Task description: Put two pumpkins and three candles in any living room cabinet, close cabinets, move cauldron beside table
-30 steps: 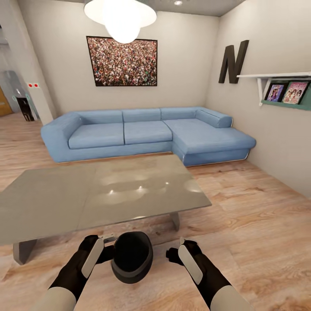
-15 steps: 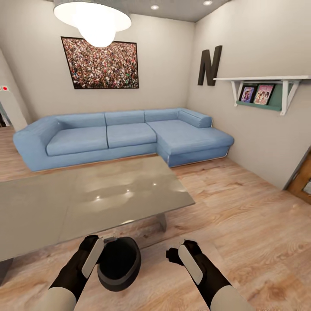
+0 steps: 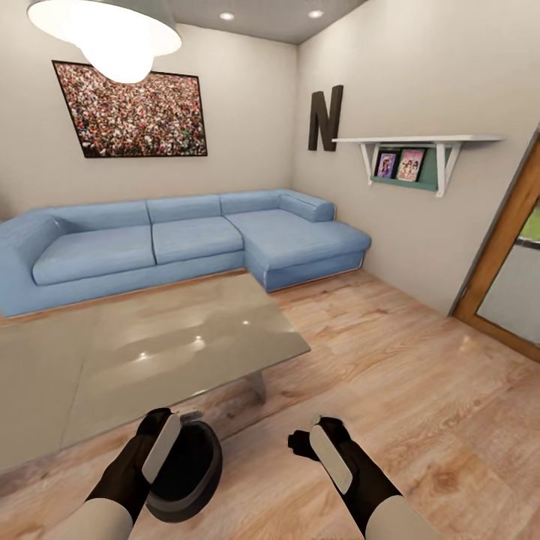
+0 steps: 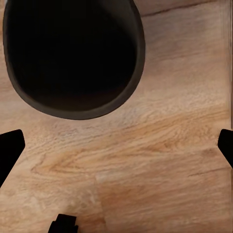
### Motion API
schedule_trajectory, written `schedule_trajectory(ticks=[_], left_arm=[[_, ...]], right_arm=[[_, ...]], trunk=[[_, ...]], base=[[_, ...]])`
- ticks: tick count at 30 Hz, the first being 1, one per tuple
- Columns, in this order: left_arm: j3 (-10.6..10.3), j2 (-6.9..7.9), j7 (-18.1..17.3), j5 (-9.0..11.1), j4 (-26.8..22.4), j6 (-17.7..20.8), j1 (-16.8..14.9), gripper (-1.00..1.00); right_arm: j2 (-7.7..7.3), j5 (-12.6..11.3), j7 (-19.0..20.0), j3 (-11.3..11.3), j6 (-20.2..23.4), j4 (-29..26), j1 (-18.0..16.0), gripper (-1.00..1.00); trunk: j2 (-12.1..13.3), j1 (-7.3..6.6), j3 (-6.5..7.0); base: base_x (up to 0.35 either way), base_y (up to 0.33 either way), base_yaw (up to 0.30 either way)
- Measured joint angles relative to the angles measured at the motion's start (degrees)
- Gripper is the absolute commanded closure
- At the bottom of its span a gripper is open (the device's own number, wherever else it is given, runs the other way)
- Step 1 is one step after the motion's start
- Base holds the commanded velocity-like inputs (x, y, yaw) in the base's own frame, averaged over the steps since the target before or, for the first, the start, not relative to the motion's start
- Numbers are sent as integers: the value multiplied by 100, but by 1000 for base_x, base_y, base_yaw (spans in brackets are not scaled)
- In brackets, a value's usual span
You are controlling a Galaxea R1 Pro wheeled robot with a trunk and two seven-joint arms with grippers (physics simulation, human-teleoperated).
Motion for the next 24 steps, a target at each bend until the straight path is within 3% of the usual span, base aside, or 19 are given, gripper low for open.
schedule_trajectory(ticks=[10, 24], left_arm=[[-23, -27, -6, -1, -5, 0, 2, -100], [-26, -26, -9, -1, -10, -8, 2, -100]], right_arm=[[-61, -257, 3, 8, -5, 0, 0, -100], [-102, -298, 3, 9, -8, 0, 0, -100]], trunk=[[0, 0, 30], [0, 0, 72]], base=[[0, 0, -275], [0, 0, -275]])
